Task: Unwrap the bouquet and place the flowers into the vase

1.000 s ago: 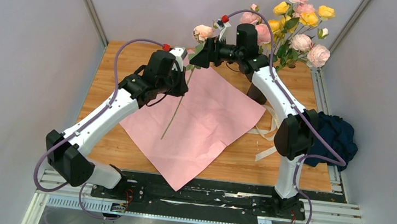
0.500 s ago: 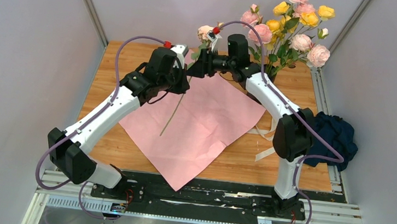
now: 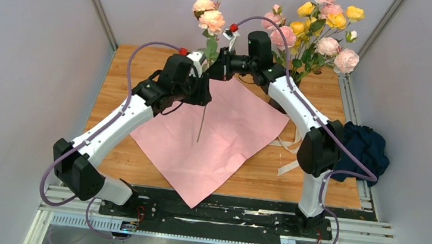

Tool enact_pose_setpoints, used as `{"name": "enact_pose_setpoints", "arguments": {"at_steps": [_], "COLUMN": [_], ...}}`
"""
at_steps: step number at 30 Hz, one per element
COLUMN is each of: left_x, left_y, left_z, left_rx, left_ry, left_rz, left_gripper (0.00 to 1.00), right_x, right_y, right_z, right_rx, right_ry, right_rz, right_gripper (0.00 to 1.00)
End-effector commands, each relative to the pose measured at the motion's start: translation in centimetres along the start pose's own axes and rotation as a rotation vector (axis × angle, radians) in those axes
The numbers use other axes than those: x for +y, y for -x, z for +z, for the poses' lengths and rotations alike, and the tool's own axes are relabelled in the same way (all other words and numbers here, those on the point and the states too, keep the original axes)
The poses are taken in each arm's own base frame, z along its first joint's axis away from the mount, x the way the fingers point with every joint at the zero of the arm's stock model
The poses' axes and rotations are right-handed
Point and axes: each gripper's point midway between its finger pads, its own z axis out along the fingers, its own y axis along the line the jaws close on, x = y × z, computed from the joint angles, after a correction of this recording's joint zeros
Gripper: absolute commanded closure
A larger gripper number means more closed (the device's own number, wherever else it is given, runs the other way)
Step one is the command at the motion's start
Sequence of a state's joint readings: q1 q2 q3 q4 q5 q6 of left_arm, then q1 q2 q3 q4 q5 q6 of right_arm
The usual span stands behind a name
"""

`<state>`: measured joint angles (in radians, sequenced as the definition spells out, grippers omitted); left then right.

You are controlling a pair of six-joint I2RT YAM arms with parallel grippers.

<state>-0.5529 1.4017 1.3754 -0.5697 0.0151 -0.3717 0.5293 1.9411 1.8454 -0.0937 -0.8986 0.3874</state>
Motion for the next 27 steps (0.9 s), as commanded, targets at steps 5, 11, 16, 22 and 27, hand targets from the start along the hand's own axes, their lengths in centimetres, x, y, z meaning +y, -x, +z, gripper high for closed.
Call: {"name": "enact_pose_setpoints", "arguments": {"at_steps": [5, 11, 16, 22, 27], "left_x": [-0.5, -0.4, -0.4, -0.3, -0.1], "left_y": [1.5, 0.4, 0.0, -0.6, -1.1], "left_z": [-1.2, -0.7, -0.3, 0.5, 1.1], "left_rx": [-0.044, -0.020, -0.011, 0.010, 0.032], "left_ry": [-0.014, -0.021, -0.030, -0.029, -0.028], "left_rz": [0.023, 0.024, 0.029, 0.038, 0.043], "left_gripper": [0.26, 0.25, 0.25, 0.25, 0.25], "right_x": [1.5, 1.5, 0.2, 0.2, 0.6], "right_y": [7.0, 11.5, 13.6, 15.9, 16.5], "right_z": [-4.8, -10.7, -16.7, -22.8, -25.7], "right_rx": [-0.073, -0.128, -0.124, -0.164, -0.181], "right_ry": [-0.145, -0.357, -0.598, -0.759, -0.833], "right_rz": [-0.294, -0.501, -0.672, -0.730, -0.744], "right_gripper": [1.00, 1.00, 1.00, 1.00, 1.00]}}
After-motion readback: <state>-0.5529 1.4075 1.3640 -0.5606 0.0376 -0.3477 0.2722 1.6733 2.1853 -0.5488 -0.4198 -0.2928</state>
